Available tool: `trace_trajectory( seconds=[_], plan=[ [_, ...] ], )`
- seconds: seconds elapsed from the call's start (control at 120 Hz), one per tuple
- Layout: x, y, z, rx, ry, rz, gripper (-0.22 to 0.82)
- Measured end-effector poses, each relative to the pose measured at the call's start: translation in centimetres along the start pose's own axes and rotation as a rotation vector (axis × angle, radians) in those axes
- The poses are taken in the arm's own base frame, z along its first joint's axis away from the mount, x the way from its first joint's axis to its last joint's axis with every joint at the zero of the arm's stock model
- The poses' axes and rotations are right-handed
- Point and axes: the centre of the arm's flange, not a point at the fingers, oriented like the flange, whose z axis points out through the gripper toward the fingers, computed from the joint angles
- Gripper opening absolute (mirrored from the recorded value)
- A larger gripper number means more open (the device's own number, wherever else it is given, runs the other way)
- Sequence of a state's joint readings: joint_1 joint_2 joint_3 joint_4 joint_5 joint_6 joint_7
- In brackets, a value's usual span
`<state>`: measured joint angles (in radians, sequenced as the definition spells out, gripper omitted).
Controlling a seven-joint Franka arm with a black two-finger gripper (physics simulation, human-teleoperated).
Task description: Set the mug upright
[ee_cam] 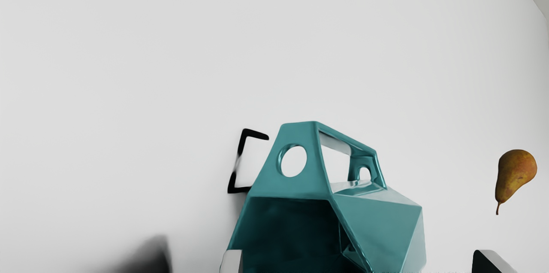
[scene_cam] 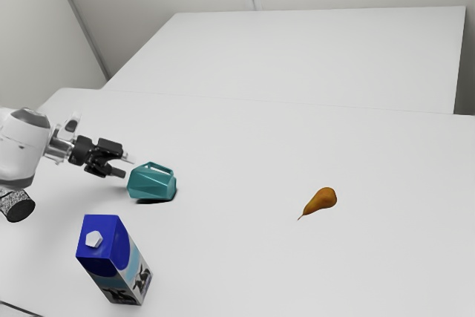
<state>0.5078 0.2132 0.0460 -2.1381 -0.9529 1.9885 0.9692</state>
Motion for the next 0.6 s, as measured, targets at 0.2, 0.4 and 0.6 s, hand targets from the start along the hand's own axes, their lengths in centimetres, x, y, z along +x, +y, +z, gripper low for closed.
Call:
trace_trajectory(
  seconds=[0.2,0.4,0.6],
  plan=[
    [-0.3,-0.1,0.5,-0.016,-0.023,0.001,0.58],
    [-0.8,-0.3,1.4,-0.037,-0.051,-0.009,0.58],
    [-0.7,0.3,2.1,-0.052,-0.07,0.0,0.58]
  ],
)
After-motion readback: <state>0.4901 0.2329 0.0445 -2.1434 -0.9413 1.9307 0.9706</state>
